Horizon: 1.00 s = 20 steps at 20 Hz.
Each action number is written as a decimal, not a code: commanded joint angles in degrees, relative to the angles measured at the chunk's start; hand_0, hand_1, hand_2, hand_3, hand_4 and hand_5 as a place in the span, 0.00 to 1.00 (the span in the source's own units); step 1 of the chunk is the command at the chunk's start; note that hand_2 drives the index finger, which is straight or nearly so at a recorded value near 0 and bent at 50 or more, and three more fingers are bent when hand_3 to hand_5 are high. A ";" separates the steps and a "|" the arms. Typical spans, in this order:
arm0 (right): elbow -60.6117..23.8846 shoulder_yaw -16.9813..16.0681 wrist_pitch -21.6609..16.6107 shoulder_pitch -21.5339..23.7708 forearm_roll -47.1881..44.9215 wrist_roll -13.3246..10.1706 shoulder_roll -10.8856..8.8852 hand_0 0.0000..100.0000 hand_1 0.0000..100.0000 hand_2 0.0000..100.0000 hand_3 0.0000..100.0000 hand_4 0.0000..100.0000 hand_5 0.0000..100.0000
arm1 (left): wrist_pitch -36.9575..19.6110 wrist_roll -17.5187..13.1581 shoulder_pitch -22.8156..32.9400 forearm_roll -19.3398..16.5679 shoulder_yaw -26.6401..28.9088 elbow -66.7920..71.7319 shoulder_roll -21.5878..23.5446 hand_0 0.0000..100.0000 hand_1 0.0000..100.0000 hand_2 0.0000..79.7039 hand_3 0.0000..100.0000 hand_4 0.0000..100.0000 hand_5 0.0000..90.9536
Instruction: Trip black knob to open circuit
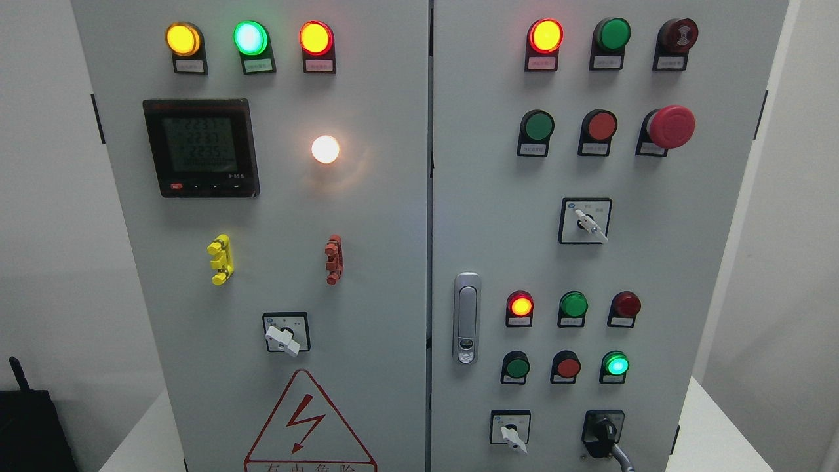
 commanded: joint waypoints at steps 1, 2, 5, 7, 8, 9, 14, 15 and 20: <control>0.15 1.27 -0.03 0.02 0.00 -0.14 -0.08 0.00 0.00 0.00 1.00 1.00 1.00 | -0.05 -0.02 0.00 -1.32 0.00 0.00 0.00 0.12 0.39 0.00 0.00 0.00 0.00; 0.15 1.27 -0.03 0.02 0.00 -0.14 -0.08 0.00 0.00 0.00 1.00 1.00 1.00 | -0.05 -0.02 0.00 -1.32 0.00 0.00 0.00 0.12 0.39 0.00 0.00 0.00 0.00; 0.06 1.27 -0.12 0.11 0.00 -1.01 -0.08 0.00 0.00 0.00 1.00 1.00 1.00 | -0.05 -0.02 0.00 -1.32 0.00 0.00 0.00 0.12 0.39 0.00 0.00 0.00 0.00; -0.11 1.27 -0.12 0.20 0.00 -1.02 -0.08 0.00 0.00 0.00 1.00 1.00 1.00 | 0.03 -0.02 0.00 -1.32 0.00 0.00 0.00 0.12 0.39 0.00 0.00 0.00 0.00; -0.20 1.18 -0.12 0.28 0.00 -1.02 -0.17 0.00 0.00 0.00 1.00 1.00 1.00 | 0.03 -0.02 0.00 -1.32 0.00 0.00 0.00 0.12 0.39 0.00 0.00 0.00 0.00; -0.29 1.18 -0.21 0.37 0.00 -1.02 -0.26 0.00 0.00 0.00 1.00 1.00 1.00 | 0.03 -0.02 0.00 -1.32 0.00 0.00 0.00 0.12 0.39 0.00 0.00 0.00 0.00; -1.25 1.27 -0.21 0.99 0.00 -1.63 -0.17 0.00 0.00 0.00 1.00 1.00 1.00 | 0.03 -0.02 0.00 -1.32 0.00 0.00 0.00 0.12 0.39 0.00 0.00 0.00 0.00; -1.51 1.27 -0.21 1.16 0.00 -1.89 -0.17 0.00 0.00 0.00 1.00 1.00 1.00 | -0.05 -0.02 0.00 -1.32 0.00 0.00 0.00 0.12 0.39 0.00 0.00 0.00 0.00; -3.62 1.27 -0.30 2.83 0.00 -1.98 -0.17 0.00 0.00 0.00 1.00 1.00 1.00 | 0.03 -0.02 0.00 -1.32 0.00 0.00 0.00 0.12 0.39 0.00 0.00 0.00 0.00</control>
